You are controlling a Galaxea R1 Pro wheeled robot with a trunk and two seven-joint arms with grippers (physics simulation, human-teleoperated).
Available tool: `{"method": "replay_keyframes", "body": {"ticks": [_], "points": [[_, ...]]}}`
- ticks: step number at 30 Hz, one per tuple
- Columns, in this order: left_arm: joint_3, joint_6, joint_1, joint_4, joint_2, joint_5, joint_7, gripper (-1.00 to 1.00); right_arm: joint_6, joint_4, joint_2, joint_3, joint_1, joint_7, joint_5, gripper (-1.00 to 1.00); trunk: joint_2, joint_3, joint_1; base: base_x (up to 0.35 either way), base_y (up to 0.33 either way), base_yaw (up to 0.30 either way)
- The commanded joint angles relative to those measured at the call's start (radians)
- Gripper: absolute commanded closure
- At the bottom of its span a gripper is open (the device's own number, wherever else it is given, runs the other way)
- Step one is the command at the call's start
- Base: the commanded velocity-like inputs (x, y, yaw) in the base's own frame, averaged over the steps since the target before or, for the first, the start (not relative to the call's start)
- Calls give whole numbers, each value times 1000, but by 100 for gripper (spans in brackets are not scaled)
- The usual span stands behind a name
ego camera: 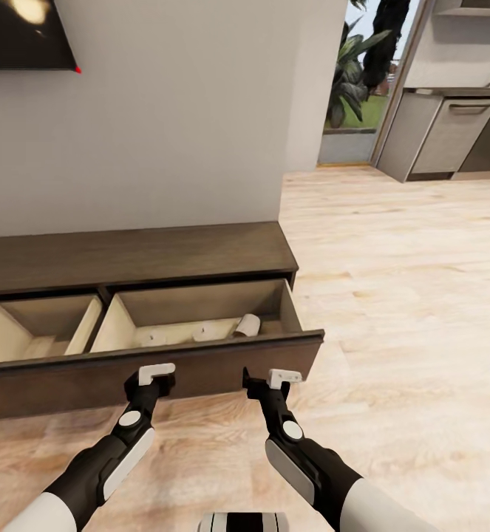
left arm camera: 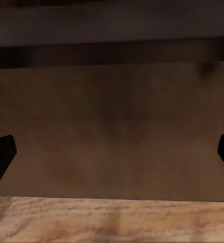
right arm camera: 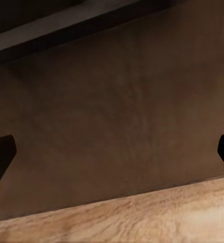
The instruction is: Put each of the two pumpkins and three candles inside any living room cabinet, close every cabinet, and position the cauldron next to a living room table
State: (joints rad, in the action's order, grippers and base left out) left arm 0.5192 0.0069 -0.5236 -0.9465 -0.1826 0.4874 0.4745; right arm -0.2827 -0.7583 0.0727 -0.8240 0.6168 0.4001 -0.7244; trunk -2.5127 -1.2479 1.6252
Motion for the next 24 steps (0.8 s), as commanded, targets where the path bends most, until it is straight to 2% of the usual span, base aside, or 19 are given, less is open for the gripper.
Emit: {"method": "replay_keyframes", "body": {"ticks": [1,7,16,24], "points": [[5,1,-1,-1,-1,7,9,-100,-7,0,-1,-6,1,5,-10,-100,0,-1,0,104,0,0],[5,1,-1,-1,-2,7,9,-100,-7,0,-1,-6,1,5,-10,-100,0,-1,0,222,0,0],[4,2,-1,-1,-3,8,7,-100,-7,0,-1,-6,1,5,-10,-100,0,-1,0,48,0,0],[4,2,-1,-1,-2,8,7,-100,-6,0,-1,-6,1,5,-10,-100,0,-1,0,265,32,0]]}}
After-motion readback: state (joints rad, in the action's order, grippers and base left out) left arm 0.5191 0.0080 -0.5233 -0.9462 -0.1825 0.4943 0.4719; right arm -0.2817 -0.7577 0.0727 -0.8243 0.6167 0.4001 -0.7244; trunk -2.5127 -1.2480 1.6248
